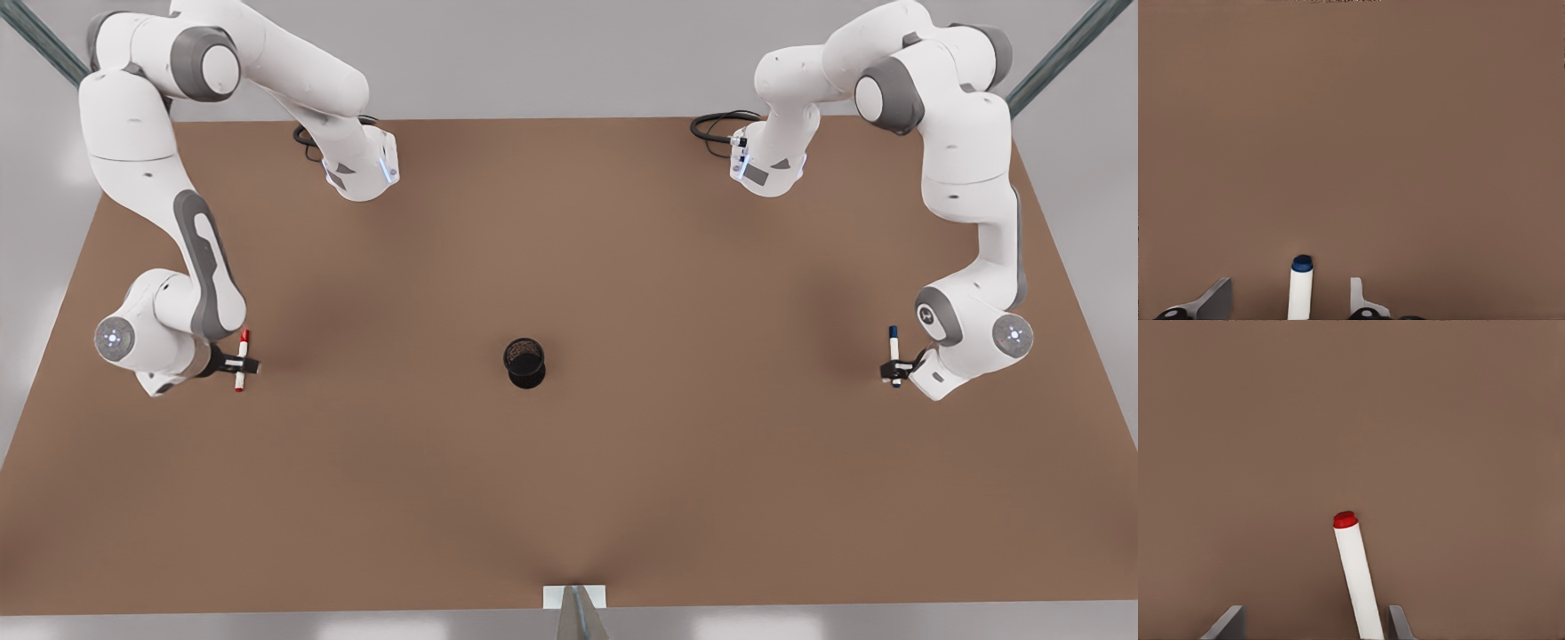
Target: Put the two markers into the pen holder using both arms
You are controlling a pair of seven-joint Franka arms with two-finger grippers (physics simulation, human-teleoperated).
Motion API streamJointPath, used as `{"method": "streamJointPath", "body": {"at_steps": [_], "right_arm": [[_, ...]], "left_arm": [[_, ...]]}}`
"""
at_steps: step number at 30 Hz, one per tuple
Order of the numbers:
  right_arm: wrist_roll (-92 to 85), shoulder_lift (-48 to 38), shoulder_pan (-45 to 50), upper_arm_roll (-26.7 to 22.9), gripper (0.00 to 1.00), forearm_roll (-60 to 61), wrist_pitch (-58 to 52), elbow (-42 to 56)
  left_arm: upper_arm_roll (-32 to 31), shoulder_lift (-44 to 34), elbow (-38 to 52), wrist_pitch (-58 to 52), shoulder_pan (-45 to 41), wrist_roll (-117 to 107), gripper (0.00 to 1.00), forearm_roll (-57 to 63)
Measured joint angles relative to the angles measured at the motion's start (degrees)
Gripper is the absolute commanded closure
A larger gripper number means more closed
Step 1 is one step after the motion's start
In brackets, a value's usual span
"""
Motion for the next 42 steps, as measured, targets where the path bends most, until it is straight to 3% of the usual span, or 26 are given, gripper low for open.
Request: {"method": "streamJointPath", "body": {"at_steps": [3,8,10,13,19,27,33,36,42], "right_arm": [[-0.79,1.28,-1.18,0.00,0.23,-1.06,3.80,-0.06],[-2.33,3.15,-1.95,-0.02,0.47,-2.00,8.87,-0.01],[-2.82,3.50,-1.84,-0.01,0.47,-2.26,10.11,-0.01],[-3.42,3.75,-1.66,0.05,0.47,-2.46,11.32,-0.01],[-4.32,4.18,-1.38,0.18,0.47,-2.63,12.53,-0.01],[-5.23,3.92,-2.39,1.18,0.48,-2.62,13.08,-0.97],[-5.73,3.00,-3.19,2.47,0.57,-2.42,14.83,-4.47],[-6.12,2.76,-3.22,2.54,0.73,-2.23,16.54,-5.51],[-6.66,2.58,-3.27,2.55,0.74,-2.23,17.98,-4.85]], "left_arm": [[-0.07,0.06,0.01,0.77,0.24,2.32,0.20,-0.23],[-0.25,0.76,-0.08,1.25,1.10,5.37,0.27,-2.01],[-0.26,0.83,-0.08,0.62,1.05,6.36,0.27,-3.32],[-0.26,0.78,-0.07,-0.26,1.04,7.65,0.40,-4.37],[-0.26,0.77,-0.07,-1.13,1.03,9.68,0.53,-5.00],[-0.26,0.88,-0.07,-1.50,0.99,11.50,0.59,-5.12],[-0.26,1.59,-0.07,-1.56,1.03,12.43,0.63,-5.13],[-0.26,1.54,-0.07,-1.56,1.03,12.75,0.70,-5.09],[-0.26,1.39,-0.08,-1.40,0.95,12.92,0.76,-4.80]]}}
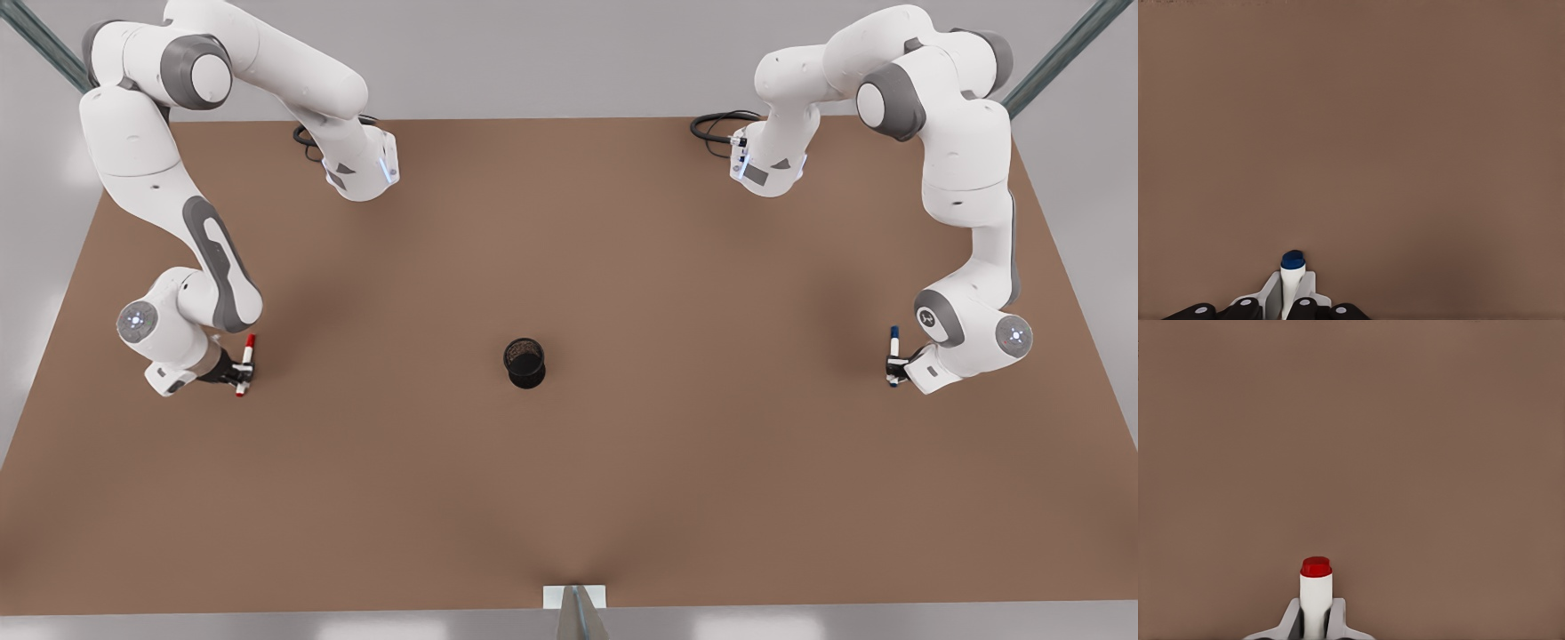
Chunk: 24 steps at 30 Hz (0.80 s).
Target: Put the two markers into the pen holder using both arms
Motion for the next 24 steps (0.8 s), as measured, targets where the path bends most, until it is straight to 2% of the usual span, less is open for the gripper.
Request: {"method": "streamJointPath", "body": {"at_steps": [5,10,15,18,19,20,22,24], "right_arm": [[-0.32,-0.70,0.08,1.01,0.75,0.11,-1.52,3.32],[-0.67,-8.75,0.01,9.78,0.75,0.65,-5.17,4.63],[-0.80,-11.14,-6.44,25.68,0.76,3.42,-6.80,6.33],[-0.16,-11.14,-9.37,39.77,0.76,5.02,-5.63,6.78],[0.36,-10.44,-8.04,42.60,0.76,5.46,-4.23,7.13],[0.89,-9.39,-5.38,44.03,0.76,5.75,-2.54,8.33],[1.89,-5.93,3.59,43.29,0.76,5.94,1.22,12.51],[3.05,-4.16,15.73,37.76,0.76,6.00,6.01,14.06]], "left_arm": [[0.00,0.01,0.00,0.16,-0.01,-0.12,0.78,0.20],[0.00,-2.44,0.11,-1.21,-0.28,-0.18,0.78,0.29],[-0.63,-8.90,1.44,-7.49,-1.06,-0.01,0.78,0.35],[-1.25,-11.80,4.41,-13.84,-1.62,0.18,0.79,0.30],[-1.44,-12.53,4.89,-15.93,-1.63,0.25,0.79,0.28],[-1.75,-13.17,5.37,-18.03,-1.65,0.33,0.79,0.27],[-2.58,-13.77,7.37,-22.63,-1.61,0.50,0.79,0.21],[-4.01,-14.09,9.22,-27.11,-1.63,0.67,0.79,0.01]]}}
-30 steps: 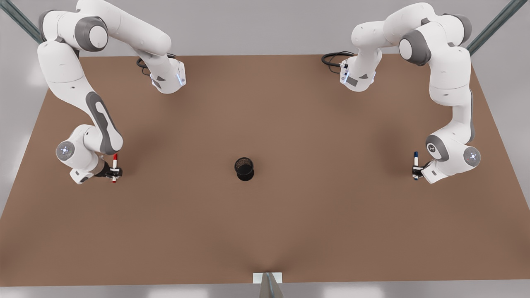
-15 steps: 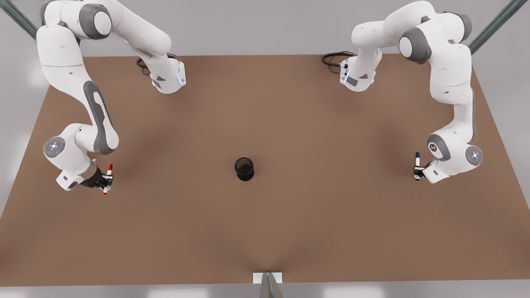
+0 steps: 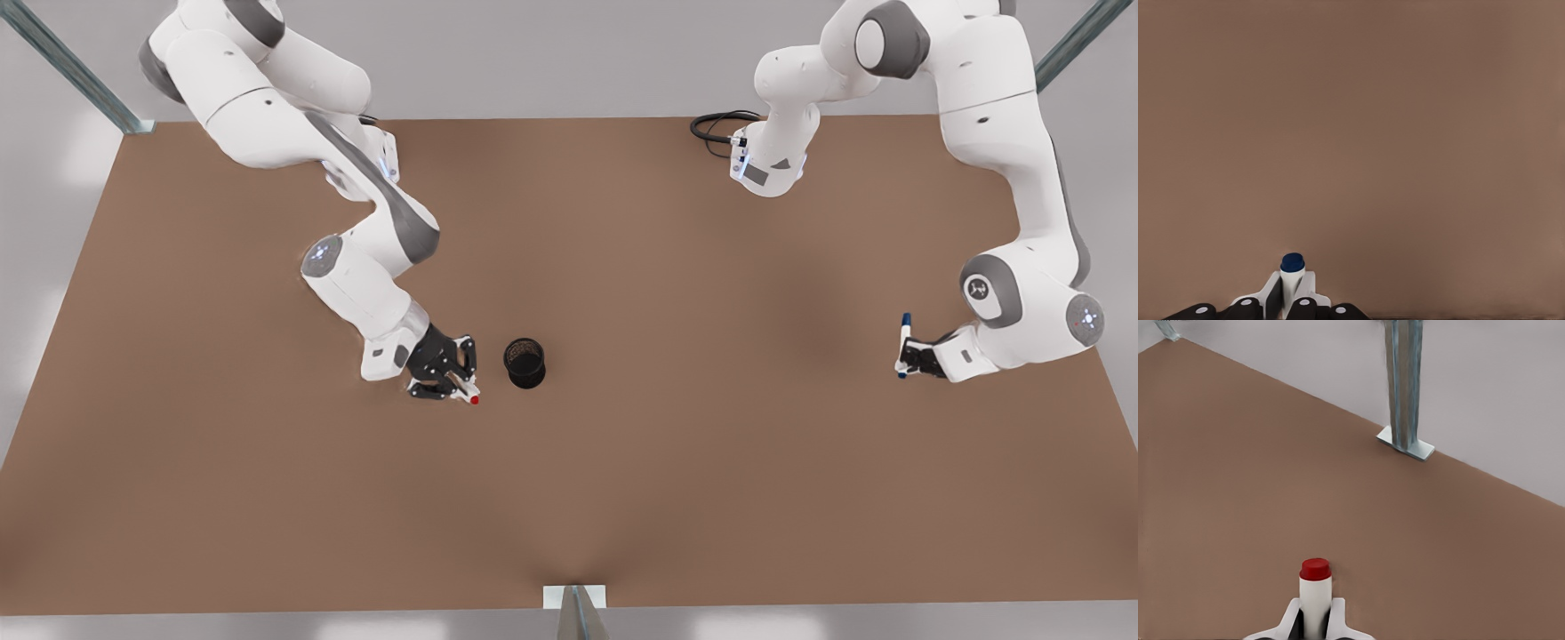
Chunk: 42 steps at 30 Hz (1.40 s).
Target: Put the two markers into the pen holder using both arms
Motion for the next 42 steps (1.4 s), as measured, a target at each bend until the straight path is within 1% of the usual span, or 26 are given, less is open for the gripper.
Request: {"method": "streamJointPath", "body": {"at_steps": [2,3,6,9,11,14,18,25,30,31,32,33,36,37,38,39,40,42], "right_arm": [[1.39,1.86,13.12,-8.37,0.76,0.03,4.49,2.20],[2.18,2.33,16.87,-10.80,0.76,-0.02,6.38,2.81],[4.37,4.38,20.71,-13.45,0.76,-0.48,12.21,0.98],[6.26,5.29,21.07,-14.34,0.76,-1.47,18.78,-4.03],[7.37,7.26,21.73,-14.55,0.76,-2.14,23.57,-4.96],[8.83,7.98,22.19,-14.71,0.76,-3.03,29.15,-5.77],[10.19,7.90,21.08,-14.83,0.76,-3.69,35.37,-10.73],[10.87,8.82,20.18,-15.61,0.76,-4.87,40.97,-13.03],[11.04,8.81,18.61,-15.64,0.73,-7.23,42.40,-16.64],[11.02,8.96,18.64,-15.64,0.37,-7.37,42.54,-16.82],[10.99,9.10,18.63,-15.65,0.05,-7.45,42.66,-16.80],[10.98,9.17,18.62,-15.65,0.00,-7.51,42.76,-16.66],[10.91,7.81,17.05,-15.41,0.00,-7.61,42.27,-14.80],[10.84,3.90,14.26,-14.75,0.00,-7.62,39.26,-12.78],[10.81,-1.13,10.97,-13.94,0.00,-7.64,33.80,-9.29],[10.81,-5.31,7.58,-13.53,0.00,-7.67,25.92,-3.37],[10.97,-7.51,4.24,-13.53,0.00,-7.70,16.43,4.02],[11.55,-9.04,-0.29,-13.98,0.00,-7.75,-4.42,18.09]], "left_arm": [[-0.87,-0.23,2.44,-4.92,-0.07,0.42,0.79,-1.20],[-1.13,-0.32,3.83,-7.41,-0.06,0.94,0.79,-1.99],[-1.97,-0.22,6.47,-13.48,0.03,4.15,0.79,-5.37],[-2.86,-0.24,7.99,-17.29,-0.02,8.55,0.79,-7.80],[-2.94,-0.24,8.54,-19.35,0.23,12.18,0.79,-9.45],[-2.94,-0.43,9.07,-21.75,0.45,18.02,0.79,-11.59],[-2.83,-0.64,8.93,-23.56,0.47,25.29,0.79,-13.96],[-2.93,-0.54,8.74,-25.51,0.36,34.73,0.79,-15.80],[-2.93,-0.57,8.72,-26.34,0.23,39.55,0.79,-16.07],[-2.96,-0.61,8.72,-26.47,0.18,40.37,0.79,-16.10],[-2.99,-0.68,8.71,-26.58,0.10,41.14,0.79,-16.12],[-3.01,-0.72,8.71,-26.68,0.06,41.87,0.79,-16.14],[-3.19,-0.83,8.88,-26.96,0.05,43.82,0.79,-16.39],[-3.72,-0.93,8.96,-27.04,-0.01,44.41,0.79,-16.63],[-4.03,-1.00,9.02,-27.10,-0.38,44.96,0.79,-17.20],[-4.82,-1.05,9.06,-27.15,-0.62,45.47,0.79,-18.05],[-5.51,-1.05,9.11,-27.18,-1.22,45.96,0.79,-19.25],[-6.15,-0.77,9.09,-27.04,-3.32,46.83,0.79,-22.76]]}}
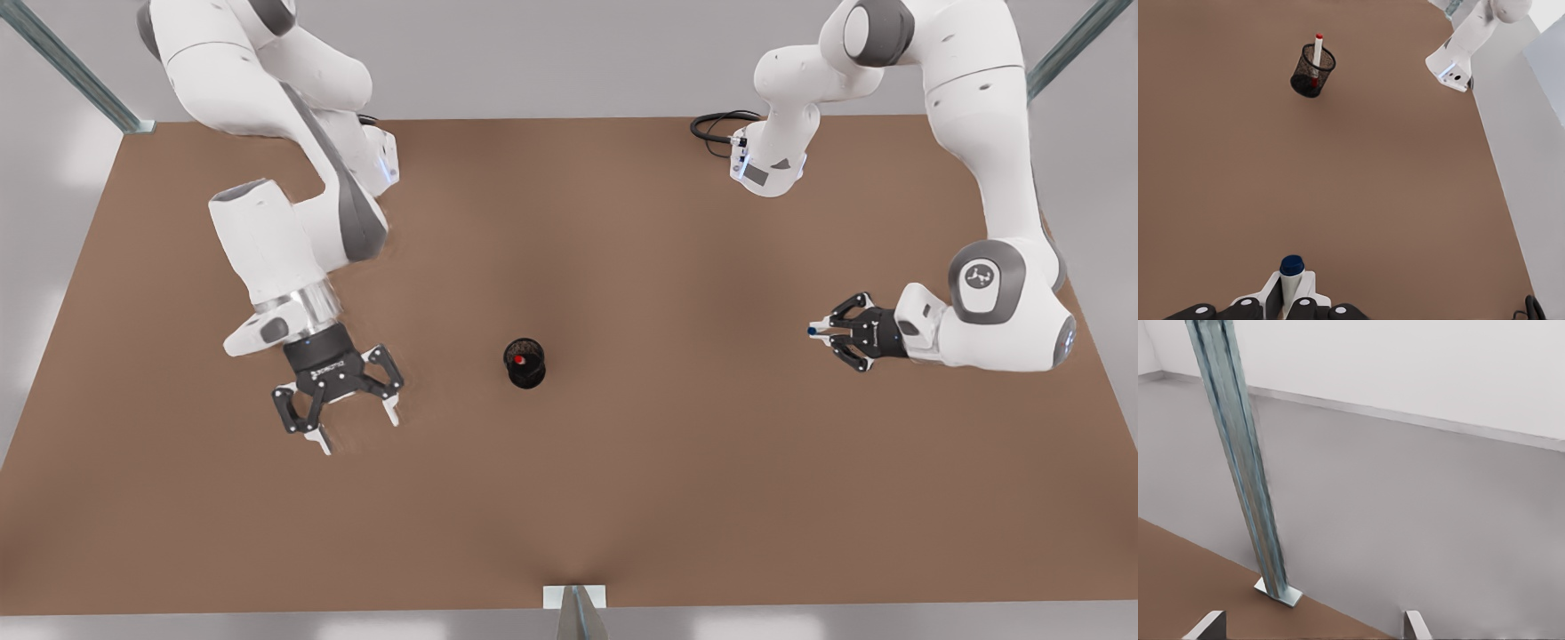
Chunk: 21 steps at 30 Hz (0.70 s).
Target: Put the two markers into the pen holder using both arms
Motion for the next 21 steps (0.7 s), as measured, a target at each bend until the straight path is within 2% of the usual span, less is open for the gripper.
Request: {"method": "streamJointPath", "body": {"at_steps": [3,5,6,9,10,11,14,21], "right_arm": [[0.85,-1.00,-4.52,0.45,0.00,-0.08,-23.74,9.82],[1.41,-1.42,-5.33,0.25,0.00,-0.07,-34.66,11.26],[1.64,-1.93,-4.77,-1.47,0.00,-0.03,-38.92,11.36],[1.90,-7.56,10.38,-25.46,0.00,3.72,-48.53,7.44],[1.87,-8.78,14.49,-31.09,0.00,4.93,-50.62,5.61],[1.78,-8.66,16.63,-34.07,0.00,6.10,-52.35,4.74],[1.21,-7.79,18.19,-36.76,0.00,8.71,-56.05,4.23],[-0.09,-6.97,16.13,-36.92,0.00,11.60,-60.02,4.30]], "left_arm": [[-0.17,1.05,-0.06,2.17,-4.67,1.09,0.79,-6.49],[-0.20,2.10,-0.10,4.72,-8.11,1.52,0.79,-10.87],[-0.20,2.66,-0.11,6.24,-9.84,1.65,0.79,-13.08],[-0.20,3.82,-0.12,12.01,-15.75,1.73,0.79,-19.67],[-0.21,4.08,-0.13,14.11,-17.49,1.61,0.79,-21.76],[-0.20,4.24,-0.13,16.41,-19.32,1.46,0.79,-24.01],[-0.21,4.44,-0.07,24.14,-24.84,0.83,0.79,-31.27],[-0.24,5.21,0.26,48.68,-40.55,-3.32,0.79,-43.02]]}}
